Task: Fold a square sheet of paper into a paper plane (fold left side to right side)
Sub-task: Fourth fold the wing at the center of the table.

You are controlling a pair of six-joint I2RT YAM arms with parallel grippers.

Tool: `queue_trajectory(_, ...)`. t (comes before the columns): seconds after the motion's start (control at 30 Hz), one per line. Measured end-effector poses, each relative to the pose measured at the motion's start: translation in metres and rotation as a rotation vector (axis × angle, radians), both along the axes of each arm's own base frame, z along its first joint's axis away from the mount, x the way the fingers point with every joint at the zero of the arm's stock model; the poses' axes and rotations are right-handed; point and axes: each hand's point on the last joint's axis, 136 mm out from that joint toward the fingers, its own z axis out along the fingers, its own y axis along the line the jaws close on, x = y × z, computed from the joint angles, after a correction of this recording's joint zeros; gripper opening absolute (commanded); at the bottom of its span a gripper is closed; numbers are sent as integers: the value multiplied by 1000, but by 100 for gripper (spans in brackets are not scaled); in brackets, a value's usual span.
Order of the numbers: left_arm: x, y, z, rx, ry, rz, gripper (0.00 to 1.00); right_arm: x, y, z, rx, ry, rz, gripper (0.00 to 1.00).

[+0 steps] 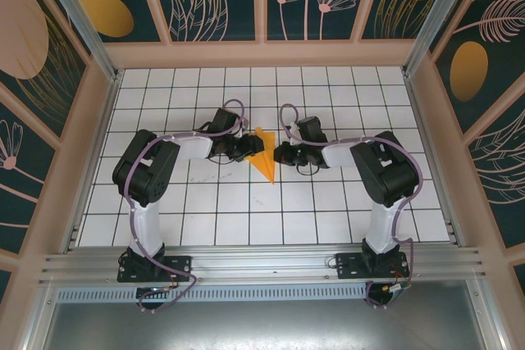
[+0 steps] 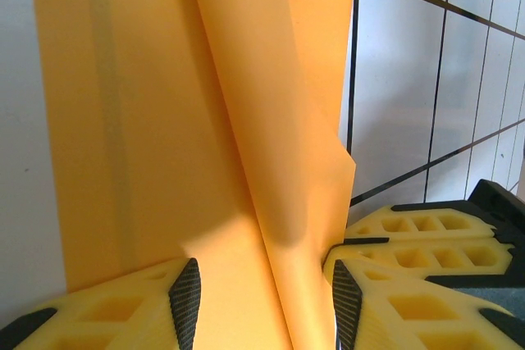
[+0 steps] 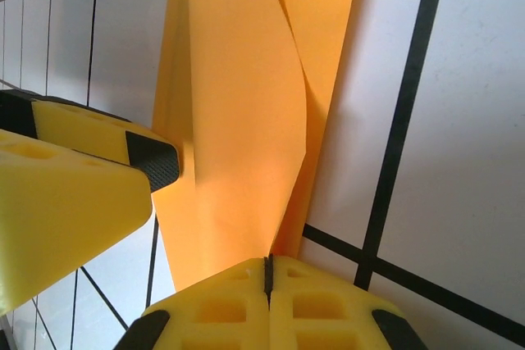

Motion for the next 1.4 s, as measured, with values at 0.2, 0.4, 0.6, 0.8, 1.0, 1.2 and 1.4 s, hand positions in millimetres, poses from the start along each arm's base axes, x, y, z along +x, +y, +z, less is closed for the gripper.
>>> queue_trajectory(0.2, 0, 0, 1, -1, -1, -1, 50, 2, 0, -5, -21, 6, 5, 0)
queue_trajectory(0.4, -1, -1, 3, 10, -17, -10, 53, 2, 1, -5, -43, 10, 14, 0)
queue_trajectory(0.6, 0, 4, 17, 34, -42, -3, 51, 3, 3, -6, -63, 8, 25, 0)
queue_trajectory(0.8, 12, -7, 47, -16, -100, -24, 28, 3, 4, -6, -72, 4, 25, 0)
queue_trajectory(1.0, 21, -21, 47, -47, -102, -56, 21, 3, 4, -6, -83, 4, 25, 0)
queue_trajectory(1.2, 22, -32, 27, -53, -61, -84, 21, 3, 6, -6, -94, 1, 36, 0)
queue_trajectory(1.4, 20, -34, 13, -38, -33, -89, 21, 3, 6, -6, -100, -1, 44, 0)
